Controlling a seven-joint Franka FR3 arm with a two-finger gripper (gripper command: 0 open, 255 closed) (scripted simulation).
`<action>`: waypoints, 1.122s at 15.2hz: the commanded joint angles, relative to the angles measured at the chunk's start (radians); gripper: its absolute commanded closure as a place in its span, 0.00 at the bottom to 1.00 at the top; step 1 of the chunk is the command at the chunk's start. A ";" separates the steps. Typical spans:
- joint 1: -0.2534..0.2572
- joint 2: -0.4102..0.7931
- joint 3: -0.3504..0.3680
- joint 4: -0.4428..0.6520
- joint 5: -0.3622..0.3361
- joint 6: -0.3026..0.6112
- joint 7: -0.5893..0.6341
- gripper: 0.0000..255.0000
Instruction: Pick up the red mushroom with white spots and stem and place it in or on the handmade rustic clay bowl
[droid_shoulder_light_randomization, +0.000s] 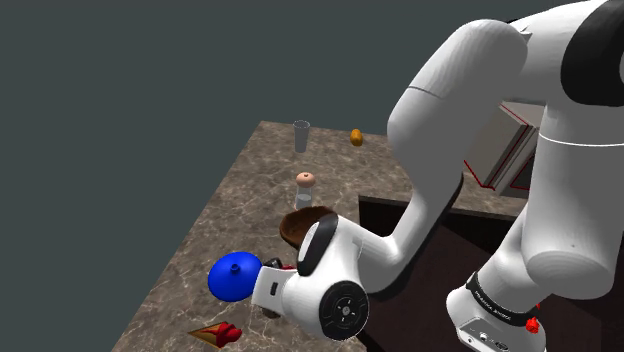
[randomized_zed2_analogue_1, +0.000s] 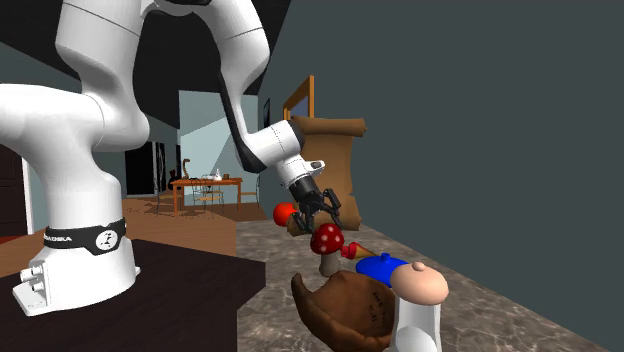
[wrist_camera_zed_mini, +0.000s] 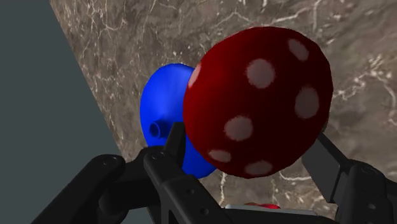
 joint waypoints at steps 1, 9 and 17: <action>-0.012 -0.030 0.013 -0.007 0.031 0.010 -0.026 1.00; -0.063 -0.171 0.068 -0.037 0.191 0.060 -0.154 1.00; -0.100 -0.324 0.106 -0.060 0.387 0.110 -0.316 1.00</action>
